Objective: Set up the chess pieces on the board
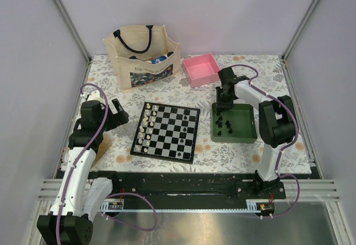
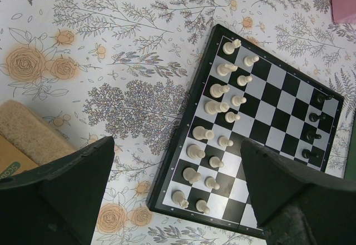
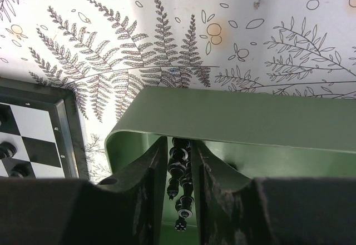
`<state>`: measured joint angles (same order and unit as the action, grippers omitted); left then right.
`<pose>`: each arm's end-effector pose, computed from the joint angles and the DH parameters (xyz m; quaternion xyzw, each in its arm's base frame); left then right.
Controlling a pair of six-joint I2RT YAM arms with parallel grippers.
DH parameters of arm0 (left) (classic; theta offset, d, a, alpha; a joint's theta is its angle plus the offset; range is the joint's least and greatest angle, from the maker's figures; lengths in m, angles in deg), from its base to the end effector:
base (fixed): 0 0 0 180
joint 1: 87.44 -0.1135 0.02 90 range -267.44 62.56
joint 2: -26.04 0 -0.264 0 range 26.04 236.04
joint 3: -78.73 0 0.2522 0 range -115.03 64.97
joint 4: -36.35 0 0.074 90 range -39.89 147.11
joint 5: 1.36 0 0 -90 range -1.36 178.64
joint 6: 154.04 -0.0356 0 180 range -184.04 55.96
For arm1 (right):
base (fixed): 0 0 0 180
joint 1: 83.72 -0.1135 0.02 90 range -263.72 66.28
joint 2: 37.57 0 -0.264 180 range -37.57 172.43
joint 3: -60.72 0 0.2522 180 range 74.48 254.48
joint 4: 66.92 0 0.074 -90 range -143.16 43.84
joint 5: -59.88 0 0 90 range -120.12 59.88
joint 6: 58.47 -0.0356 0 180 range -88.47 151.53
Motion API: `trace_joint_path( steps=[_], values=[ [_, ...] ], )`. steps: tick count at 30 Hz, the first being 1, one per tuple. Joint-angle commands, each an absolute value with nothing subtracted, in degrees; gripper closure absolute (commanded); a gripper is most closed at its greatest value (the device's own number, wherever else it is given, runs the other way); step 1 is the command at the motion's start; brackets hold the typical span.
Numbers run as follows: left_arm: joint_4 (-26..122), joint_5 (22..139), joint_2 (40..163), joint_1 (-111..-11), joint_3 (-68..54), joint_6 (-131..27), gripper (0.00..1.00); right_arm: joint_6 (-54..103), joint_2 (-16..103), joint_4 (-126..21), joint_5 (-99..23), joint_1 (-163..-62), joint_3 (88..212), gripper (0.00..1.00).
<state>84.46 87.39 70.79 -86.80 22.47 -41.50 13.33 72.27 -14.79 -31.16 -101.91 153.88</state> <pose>0.1676 -0.0026 0.2843 -0.1649 0.8780 -0.0998 0.4382 0.3711 0.1226 0.1873 -0.0016 0.9829 0.0659 0.1719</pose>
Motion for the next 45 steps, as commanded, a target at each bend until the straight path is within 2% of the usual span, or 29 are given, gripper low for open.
trace_joint_path(
  steps=[1,8,10,23,29,45],
  values=[
    [82.90,88.29,70.24,-86.57,22.08,-41.28,0.01,13.86,71.24,-16.69,-30.73,-101.73,153.59,0.69],
    [82.98,88.12,70.60,-86.65,21.99,-41.28,0.01,14.13,70.54,-16.34,-30.56,-101.65,153.76,0.78],
    [82.90,88.03,70.51,-86.57,22.08,-41.37,0.01,14.12,70.10,-16.16,-30.47,-101.73,153.67,0.83],
    [82.72,87.77,70.60,-86.48,21.99,-41.19,0.01,14.39,58.42,-11.33,-30.47,-101.65,153.94,0.84],
    [82.63,87.50,70.60,-86.56,21.99,-41.19,0.01,13.16,53.67,-9.66,-34.07,-102.08,153.50,0.84],
    [82.54,87.68,69.80,-86.56,22.08,-41.19,0.01,8.15,51.99,-10.44,-35.39,-117.99,150.07,0.83]
  ],
)
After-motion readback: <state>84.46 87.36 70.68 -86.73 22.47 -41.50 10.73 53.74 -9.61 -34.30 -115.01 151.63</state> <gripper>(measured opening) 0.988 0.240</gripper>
